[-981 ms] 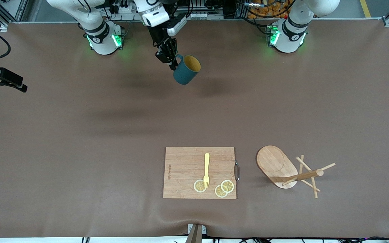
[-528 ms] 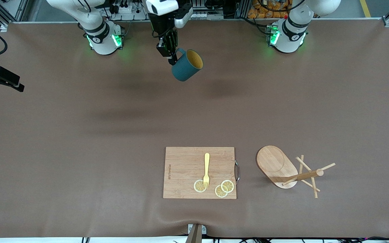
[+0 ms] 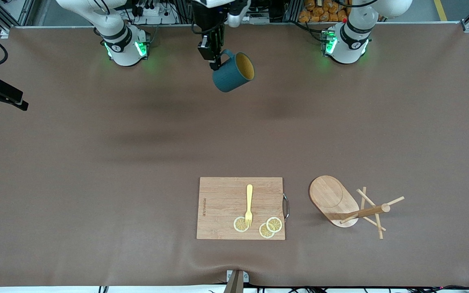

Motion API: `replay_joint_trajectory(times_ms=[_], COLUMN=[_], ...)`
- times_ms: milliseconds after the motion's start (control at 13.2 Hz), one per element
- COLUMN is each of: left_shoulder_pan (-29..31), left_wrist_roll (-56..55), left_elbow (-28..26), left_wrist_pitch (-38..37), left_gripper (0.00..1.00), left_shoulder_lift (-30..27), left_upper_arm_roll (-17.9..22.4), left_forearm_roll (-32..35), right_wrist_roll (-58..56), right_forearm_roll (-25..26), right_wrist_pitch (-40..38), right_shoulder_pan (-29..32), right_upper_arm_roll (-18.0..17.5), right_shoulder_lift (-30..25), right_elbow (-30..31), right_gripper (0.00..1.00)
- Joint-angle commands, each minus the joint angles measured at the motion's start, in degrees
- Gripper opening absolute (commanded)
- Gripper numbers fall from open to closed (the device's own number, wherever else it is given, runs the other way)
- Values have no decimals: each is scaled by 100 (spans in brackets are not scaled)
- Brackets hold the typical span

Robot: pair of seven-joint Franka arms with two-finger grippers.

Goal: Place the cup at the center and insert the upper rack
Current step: 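Lift the mug by its handle with the left gripper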

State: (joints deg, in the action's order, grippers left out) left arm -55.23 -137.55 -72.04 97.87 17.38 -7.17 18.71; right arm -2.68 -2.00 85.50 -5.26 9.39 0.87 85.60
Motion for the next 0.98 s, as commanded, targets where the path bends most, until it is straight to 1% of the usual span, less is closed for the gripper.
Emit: replay_joint_trajectory(times_ms=[0, 75, 226, 679, 906], left_shoulder_pan=[494, 661, 846, 1777, 2146], left_wrist_roll=[692, 860, 1185, 2118, 2601], left_elbow=[-206, -206, -197, -197, -197], left_wrist_pitch=[101, 101, 101, 101, 92], left_gripper=[0, 0, 0, 0, 0], left_shoulder_lift=[-366, -375, -384, -463, -463], left_upper_arm_roll=[-13, -4, -4, -4, -4], left_forearm_roll=[-620, -849, -992, -1940, -2230], right_wrist_roll=[39, 39, 39, 39, 48], right_forearm_roll=[-11, -20, -20, -11, -11], right_wrist_pitch=[-51, -43, -42, -43, -51], right_shoulder_pan=[-28, -19, -28, -28, -37], right_upper_arm_roll=[19, 19, 19, 19, 19], right_shoulder_lift=[18, 9, 18, 9, 18], right_elbow=[-140, -140, -140, -140, -140], right_gripper=[100, 100, 100, 100, 100])
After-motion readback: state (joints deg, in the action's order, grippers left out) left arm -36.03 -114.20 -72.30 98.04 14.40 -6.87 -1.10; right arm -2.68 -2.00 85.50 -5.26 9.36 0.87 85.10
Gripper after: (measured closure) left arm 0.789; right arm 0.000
